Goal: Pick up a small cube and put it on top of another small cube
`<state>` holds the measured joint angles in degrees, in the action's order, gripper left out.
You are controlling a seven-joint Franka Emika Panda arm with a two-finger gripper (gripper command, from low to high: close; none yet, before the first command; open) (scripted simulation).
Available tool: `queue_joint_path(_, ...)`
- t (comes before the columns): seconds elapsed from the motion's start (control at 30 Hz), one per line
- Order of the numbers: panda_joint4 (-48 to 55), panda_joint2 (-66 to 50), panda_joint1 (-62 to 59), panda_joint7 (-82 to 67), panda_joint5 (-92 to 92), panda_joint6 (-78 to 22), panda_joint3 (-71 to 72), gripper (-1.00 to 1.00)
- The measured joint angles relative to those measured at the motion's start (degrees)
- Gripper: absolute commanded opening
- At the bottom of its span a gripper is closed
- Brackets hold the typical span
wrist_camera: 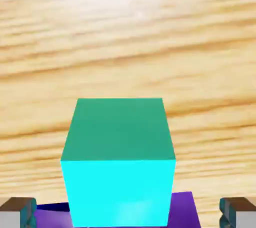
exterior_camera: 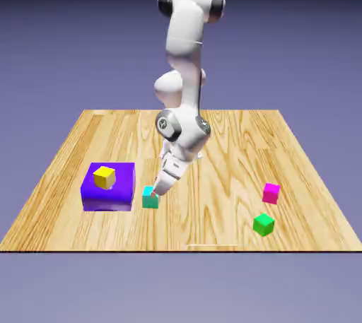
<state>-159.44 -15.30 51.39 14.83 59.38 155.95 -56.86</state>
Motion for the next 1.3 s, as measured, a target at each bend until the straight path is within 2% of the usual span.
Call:
queue_joint_path(0.17,1.26,-10.38,-4.49,1.28,-0.70,9.48,3.42,0.00)
queue_joint_path(0.2,1.30,-10.70,-4.62,1.32,-0.72,9.78,3.52,-1.00)
queue_joint_path(0.27,1.30,-10.70,-4.63,1.34,-0.70,9.76,3.52,-1.00)
queue_joint_path(0.63,-1.48,12.13,5.26,-1.56,0.74,-11.11,-3.99,-1.00)
queue_joint_path(0.7,-1.52,12.45,5.38,-1.60,0.76,-11.41,-4.09,-1.00)
queue_joint_path(1.3,6.45,20.23,-32.06,-15.71,-8.55,-22.86,23.46,-1.00)
